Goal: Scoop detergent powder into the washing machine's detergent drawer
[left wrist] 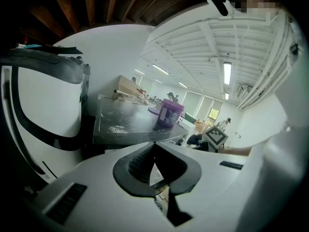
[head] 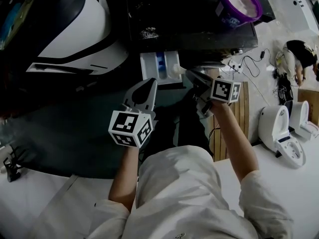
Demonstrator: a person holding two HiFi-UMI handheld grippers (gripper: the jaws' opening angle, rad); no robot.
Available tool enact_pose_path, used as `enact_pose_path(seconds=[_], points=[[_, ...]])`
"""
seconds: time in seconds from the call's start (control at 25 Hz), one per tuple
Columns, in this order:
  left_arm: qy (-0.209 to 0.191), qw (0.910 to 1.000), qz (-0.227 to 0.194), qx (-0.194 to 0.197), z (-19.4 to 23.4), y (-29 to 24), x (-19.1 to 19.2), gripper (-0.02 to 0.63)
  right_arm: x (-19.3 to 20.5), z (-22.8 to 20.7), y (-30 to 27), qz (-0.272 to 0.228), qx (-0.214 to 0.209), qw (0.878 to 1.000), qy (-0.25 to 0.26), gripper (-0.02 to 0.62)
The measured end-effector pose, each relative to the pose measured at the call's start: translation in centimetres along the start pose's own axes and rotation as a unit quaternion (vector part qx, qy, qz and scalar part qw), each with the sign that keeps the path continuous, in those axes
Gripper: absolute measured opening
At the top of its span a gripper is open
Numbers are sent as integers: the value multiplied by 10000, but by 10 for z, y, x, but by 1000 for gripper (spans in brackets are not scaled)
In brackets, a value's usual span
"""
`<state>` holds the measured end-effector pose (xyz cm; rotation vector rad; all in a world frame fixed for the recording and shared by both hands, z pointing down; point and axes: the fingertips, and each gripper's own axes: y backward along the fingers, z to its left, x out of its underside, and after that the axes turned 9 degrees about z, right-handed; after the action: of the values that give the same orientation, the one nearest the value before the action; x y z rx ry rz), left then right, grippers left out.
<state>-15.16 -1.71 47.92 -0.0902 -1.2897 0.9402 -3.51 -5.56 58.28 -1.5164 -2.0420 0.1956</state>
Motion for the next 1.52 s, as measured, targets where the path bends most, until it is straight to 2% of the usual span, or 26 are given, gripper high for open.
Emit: enact_pose_path(seconds=[0.2,0.44,0.92,1.52], points=[[76,9999,28,-81,2,-4,2,12,5,-7,-4,339,234,9971,647,11],[103,9998,71,-128,4,-9,4,12,8,-7,-9,576,244,9920,1093,11],[199,9995,78,-213,5,-12,6,12,9,-1,-18,1053,623,9630,2403,11],[270,9994,76,-216,10,-17,4,12,2,-1,-28,1254,906,9360,3162,11]])
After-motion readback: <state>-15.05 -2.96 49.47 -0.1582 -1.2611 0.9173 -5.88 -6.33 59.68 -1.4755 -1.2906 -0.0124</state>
